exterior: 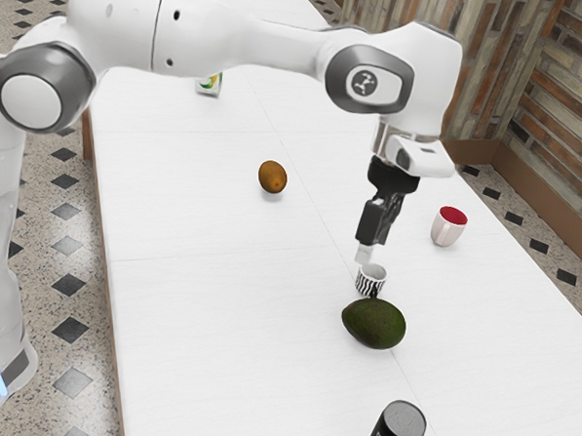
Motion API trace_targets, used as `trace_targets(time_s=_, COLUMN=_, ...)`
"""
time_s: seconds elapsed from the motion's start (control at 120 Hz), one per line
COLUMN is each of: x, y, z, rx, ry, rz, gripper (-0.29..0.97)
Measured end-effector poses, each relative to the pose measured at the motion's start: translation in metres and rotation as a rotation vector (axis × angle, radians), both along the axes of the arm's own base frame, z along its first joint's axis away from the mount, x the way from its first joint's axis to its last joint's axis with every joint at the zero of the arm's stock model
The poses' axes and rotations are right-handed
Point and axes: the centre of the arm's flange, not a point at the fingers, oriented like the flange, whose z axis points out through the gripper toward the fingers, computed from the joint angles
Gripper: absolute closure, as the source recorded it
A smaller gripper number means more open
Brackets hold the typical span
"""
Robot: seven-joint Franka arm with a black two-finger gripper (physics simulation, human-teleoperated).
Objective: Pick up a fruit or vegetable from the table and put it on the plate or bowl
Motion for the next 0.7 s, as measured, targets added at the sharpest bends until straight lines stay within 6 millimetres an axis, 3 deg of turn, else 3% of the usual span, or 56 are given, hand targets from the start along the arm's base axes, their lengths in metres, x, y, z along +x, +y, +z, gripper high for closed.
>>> trace_targets(time_s=0.258, x=0.002, y=0.008, z=-0.006, rx=-0.016, ry=0.011, rz=0.004, gripper=0.00)
trace_targets(time_s=0.375, x=0.006, y=0.024, z=-0.015, rx=-0.005, ry=0.032, rz=0.026, gripper=0.00)
trace_targets(time_s=0.542, x=0.019, y=0.018, z=0.005, rx=-0.025, ry=-0.017, rz=0.013, gripper=0.00)
trace_targets(time_s=0.7, x=0.022, y=0.013, z=0.008, rx=-0.031, ry=-0.025, rz=0.000, gripper=0.00)
